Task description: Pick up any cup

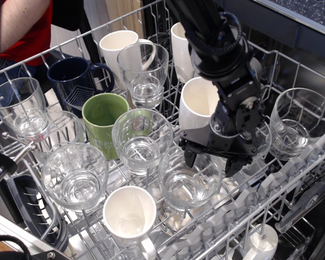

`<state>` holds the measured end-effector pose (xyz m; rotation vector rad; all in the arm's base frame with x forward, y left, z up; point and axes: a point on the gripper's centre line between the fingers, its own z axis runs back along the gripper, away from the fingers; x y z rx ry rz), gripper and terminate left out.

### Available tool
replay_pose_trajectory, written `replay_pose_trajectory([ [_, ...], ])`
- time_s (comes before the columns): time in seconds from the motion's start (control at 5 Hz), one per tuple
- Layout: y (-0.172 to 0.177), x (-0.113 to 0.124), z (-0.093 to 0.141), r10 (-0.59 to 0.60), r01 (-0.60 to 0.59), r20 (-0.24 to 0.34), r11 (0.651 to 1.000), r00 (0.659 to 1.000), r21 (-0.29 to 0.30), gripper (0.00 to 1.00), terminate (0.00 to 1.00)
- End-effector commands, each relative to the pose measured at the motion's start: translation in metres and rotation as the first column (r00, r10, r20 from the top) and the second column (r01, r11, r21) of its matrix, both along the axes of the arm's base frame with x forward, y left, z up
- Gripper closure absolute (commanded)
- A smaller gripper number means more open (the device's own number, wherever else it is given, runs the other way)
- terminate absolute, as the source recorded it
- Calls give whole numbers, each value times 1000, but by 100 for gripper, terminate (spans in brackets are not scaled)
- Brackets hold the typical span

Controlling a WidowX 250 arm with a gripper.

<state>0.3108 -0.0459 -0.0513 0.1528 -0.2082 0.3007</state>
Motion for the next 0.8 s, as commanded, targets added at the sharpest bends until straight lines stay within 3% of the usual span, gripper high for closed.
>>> replay_pose_trajectory([
  [0.0,-13,5,-8,10,-9,59,1000,998,-16,0,0],
  [0.4,-14,8,-28,23,-24,58,1000,998,17,0,0],
  [0.6,-11,17,-27,34,-34,49,999,998,-6,100,0],
])
